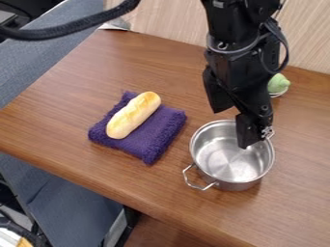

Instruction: Move the bread to the right side of the table

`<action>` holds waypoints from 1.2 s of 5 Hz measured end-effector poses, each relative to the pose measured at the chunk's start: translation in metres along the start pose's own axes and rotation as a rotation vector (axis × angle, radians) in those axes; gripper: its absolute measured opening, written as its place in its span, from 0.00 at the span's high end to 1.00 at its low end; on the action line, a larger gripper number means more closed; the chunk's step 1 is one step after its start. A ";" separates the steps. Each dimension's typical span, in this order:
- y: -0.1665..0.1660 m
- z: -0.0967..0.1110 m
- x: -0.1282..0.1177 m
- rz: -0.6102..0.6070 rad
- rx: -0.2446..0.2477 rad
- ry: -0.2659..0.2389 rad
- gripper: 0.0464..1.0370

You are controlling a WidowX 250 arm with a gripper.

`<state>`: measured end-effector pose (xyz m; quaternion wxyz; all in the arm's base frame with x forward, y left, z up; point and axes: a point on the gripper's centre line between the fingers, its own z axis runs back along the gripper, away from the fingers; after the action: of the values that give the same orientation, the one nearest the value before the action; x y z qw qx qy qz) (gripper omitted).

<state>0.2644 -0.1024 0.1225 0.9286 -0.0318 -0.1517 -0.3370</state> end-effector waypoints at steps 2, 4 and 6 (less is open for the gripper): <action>0.034 -0.003 -0.024 0.128 0.000 0.047 0.04; 0.081 0.005 -0.058 0.307 0.046 0.077 0.04; 0.108 -0.017 -0.092 0.449 0.074 0.214 0.04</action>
<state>0.2701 0.0347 0.0826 0.9915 0.0052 -0.0542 -0.1180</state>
